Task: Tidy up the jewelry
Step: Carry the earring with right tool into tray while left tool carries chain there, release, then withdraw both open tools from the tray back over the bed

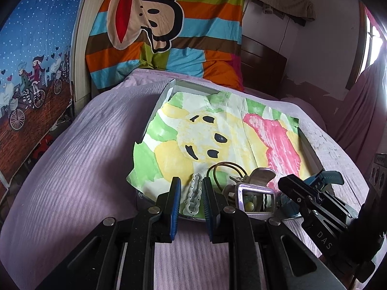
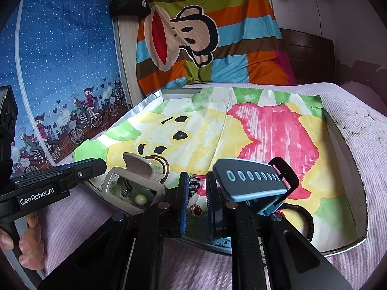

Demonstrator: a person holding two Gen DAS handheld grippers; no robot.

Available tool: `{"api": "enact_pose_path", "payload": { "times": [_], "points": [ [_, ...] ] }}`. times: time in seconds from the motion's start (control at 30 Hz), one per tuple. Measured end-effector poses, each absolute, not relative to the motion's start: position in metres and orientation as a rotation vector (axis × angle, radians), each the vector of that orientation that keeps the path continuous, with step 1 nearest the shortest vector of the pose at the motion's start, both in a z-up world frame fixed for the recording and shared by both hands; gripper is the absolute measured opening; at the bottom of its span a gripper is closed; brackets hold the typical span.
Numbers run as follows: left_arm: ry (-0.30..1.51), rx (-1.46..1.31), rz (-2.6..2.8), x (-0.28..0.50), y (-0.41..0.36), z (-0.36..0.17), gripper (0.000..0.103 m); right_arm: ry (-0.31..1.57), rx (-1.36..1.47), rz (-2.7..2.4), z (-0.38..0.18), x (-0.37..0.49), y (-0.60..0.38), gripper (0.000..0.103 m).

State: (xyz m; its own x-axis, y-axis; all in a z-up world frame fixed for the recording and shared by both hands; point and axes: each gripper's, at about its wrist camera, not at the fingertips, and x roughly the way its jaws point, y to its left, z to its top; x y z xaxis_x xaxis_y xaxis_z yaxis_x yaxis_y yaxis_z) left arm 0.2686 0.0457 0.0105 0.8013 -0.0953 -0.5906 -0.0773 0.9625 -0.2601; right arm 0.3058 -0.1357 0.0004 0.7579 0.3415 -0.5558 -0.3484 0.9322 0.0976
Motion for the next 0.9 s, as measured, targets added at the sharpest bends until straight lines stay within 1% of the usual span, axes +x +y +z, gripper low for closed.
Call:
{"api": "enact_pose_path", "payload": {
  "times": [0.07,0.17,0.2,0.23,0.27,0.33,0.47,0.53,0.57,0.67,0.73,0.8,0.87,0.9],
  "points": [
    [0.626,-0.291,-0.018,0.264,0.047,0.011,0.022,0.586,-0.004,0.369,0.002,0.303,-0.139,0.013],
    [0.598,-0.288,-0.02,0.258,0.047,0.013,0.035,0.557,0.009,0.359,0.004,0.295,-0.145,0.015],
    [0.585,-0.285,-0.02,0.255,0.047,0.014,0.045,0.548,0.011,0.355,0.005,0.293,-0.146,0.017],
    [0.57,-0.28,-0.014,0.252,0.046,0.016,0.054,0.54,0.013,0.354,0.006,0.291,-0.148,0.021],
    [0.555,-0.273,-0.005,0.25,0.046,0.017,0.057,0.53,0.015,0.353,0.007,0.289,-0.149,0.025],
    [0.542,-0.263,0.001,0.247,0.045,0.02,0.058,0.513,0.018,0.352,0.009,0.284,-0.151,0.028],
    [0.536,-0.267,0.008,0.242,0.048,0.02,0.06,0.479,0.023,0.335,0.013,0.275,-0.155,0.029],
    [0.529,-0.271,0.018,0.239,0.049,0.02,0.068,0.457,0.028,0.328,0.015,0.269,-0.157,0.035],
    [0.522,-0.272,0.024,0.237,0.05,0.02,0.069,0.447,0.03,0.325,0.017,0.265,-0.159,0.039],
    [0.507,-0.269,0.029,0.231,0.051,0.022,0.073,0.414,0.034,0.312,0.021,0.257,-0.163,0.046],
    [0.491,-0.257,0.042,0.226,0.05,0.023,0.083,0.398,0.038,0.305,0.023,0.252,-0.166,0.051],
    [0.473,-0.246,0.048,0.221,0.05,0.025,0.088,0.385,0.041,0.299,0.025,0.247,-0.169,0.056],
    [0.463,-0.233,0.054,0.216,0.048,0.026,0.093,0.372,0.042,0.294,0.027,0.242,-0.172,0.064],
    [0.458,-0.227,0.057,0.215,0.048,0.026,0.097,0.367,0.043,0.292,0.028,0.24,-0.173,0.066]
  ]
}}
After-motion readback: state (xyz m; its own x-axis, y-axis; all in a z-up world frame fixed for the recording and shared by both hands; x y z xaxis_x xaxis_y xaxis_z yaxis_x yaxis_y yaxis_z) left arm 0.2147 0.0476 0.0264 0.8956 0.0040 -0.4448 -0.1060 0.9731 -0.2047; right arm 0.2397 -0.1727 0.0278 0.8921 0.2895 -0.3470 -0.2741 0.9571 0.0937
